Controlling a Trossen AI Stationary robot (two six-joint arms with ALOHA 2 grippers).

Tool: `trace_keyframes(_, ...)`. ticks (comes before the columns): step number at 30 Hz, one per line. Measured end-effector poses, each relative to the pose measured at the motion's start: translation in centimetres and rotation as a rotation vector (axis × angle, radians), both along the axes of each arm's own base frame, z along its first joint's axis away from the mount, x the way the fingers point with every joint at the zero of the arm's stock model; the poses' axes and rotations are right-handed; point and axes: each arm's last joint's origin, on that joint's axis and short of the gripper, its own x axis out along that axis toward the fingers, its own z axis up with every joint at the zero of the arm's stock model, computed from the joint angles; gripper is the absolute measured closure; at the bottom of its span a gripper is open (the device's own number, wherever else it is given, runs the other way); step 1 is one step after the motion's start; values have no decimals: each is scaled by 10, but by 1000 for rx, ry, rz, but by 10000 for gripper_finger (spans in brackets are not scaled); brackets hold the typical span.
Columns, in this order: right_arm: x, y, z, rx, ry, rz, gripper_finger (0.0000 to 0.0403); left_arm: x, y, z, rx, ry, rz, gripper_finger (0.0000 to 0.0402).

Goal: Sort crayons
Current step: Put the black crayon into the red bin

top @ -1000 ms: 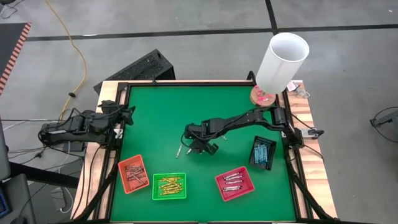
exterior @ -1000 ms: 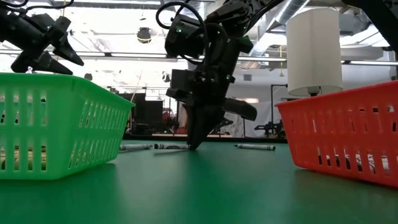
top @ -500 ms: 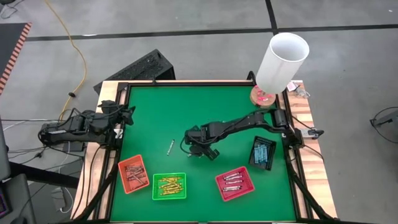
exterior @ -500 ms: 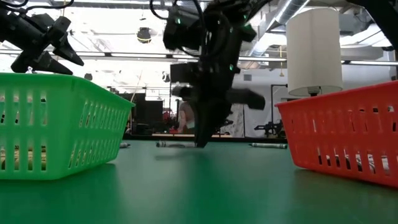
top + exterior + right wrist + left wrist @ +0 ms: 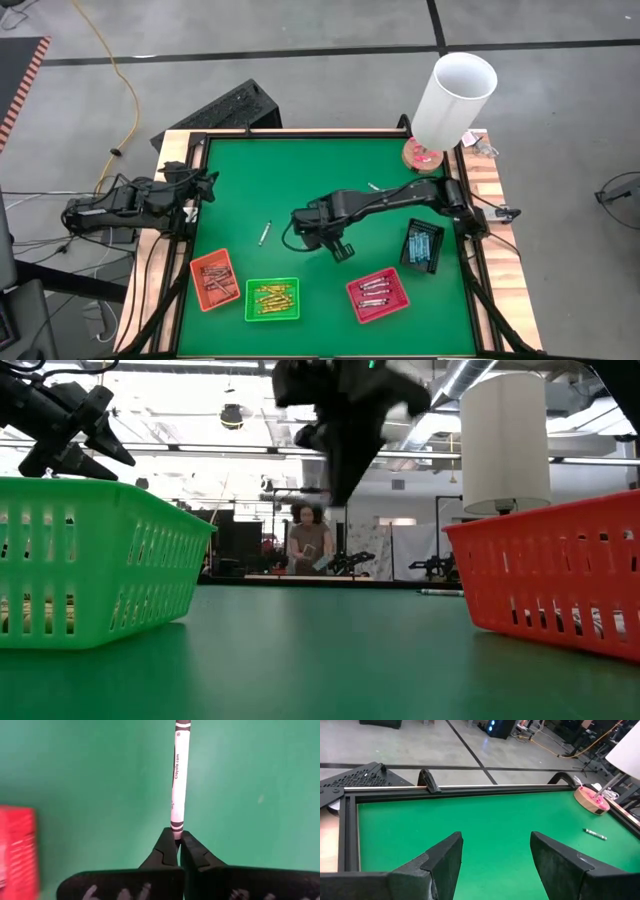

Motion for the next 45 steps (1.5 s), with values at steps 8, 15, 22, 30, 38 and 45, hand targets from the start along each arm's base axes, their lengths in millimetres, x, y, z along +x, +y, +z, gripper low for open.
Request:
trace_keyframes(8,-32,29,19,-23,202,-241,403,0,0,0,0,0,0,178)
trace_keyframes(15,-58,72,37,-7,184,-292,403,0,0,0,0,0,0,178)
trace_keyframes(22,-94,92,74,15,38,-441,403,0,0,0,0,0,0,178)
trace_keyframes(30,-139,117,83,41,-34,-617,403,0,0,0,0,0,0,178)
trace_keyframes(38,-164,145,50,-14,24,-670,403,0,0,0,1,0,1,178)
trace_keyframes(45,-167,160,25,6,12,-584,403,0,0,0,3,0,5,178)
